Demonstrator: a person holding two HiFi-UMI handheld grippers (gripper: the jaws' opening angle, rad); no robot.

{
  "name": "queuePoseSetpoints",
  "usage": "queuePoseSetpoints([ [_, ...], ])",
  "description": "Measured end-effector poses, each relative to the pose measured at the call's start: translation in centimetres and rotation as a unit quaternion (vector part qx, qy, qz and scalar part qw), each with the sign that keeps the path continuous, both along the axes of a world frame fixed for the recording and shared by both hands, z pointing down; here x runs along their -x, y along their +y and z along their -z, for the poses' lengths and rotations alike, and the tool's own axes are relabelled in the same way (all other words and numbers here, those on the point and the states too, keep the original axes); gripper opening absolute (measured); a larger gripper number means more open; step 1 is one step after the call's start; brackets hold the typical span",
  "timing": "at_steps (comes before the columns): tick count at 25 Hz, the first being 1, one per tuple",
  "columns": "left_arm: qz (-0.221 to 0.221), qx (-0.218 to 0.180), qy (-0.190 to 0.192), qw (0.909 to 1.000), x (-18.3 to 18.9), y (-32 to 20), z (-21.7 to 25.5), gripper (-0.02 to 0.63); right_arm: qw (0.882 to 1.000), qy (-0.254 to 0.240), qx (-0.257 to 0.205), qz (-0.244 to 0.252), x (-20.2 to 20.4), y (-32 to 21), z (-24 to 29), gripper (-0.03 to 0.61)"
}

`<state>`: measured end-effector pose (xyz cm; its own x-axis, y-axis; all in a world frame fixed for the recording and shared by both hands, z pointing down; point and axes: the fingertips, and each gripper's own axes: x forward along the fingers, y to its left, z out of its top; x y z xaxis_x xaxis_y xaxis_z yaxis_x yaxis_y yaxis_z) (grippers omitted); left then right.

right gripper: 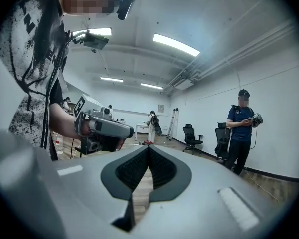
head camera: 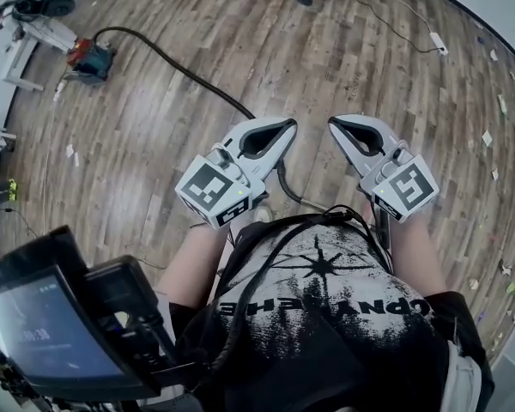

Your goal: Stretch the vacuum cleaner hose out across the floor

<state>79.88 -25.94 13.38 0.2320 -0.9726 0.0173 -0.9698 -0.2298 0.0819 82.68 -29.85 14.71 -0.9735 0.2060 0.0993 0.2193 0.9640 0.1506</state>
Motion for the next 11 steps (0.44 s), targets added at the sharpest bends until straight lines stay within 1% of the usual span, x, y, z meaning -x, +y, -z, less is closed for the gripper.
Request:
queuePoseSetpoints([
  [6,-0.006,0.003,0.007,0.9999,-0.7,-1.3,-0.3,0.002,1.0,0.003,0.0,-0.01,-0.6,-1.2,0.2,0.006],
  [11,-0.005,0.0,0.011,0.9999,-1.2,-1.9,-0.5,0.002,1.0,0.002,-0.009,-0.015,-1.2,-1.7,0.0,0.006],
])
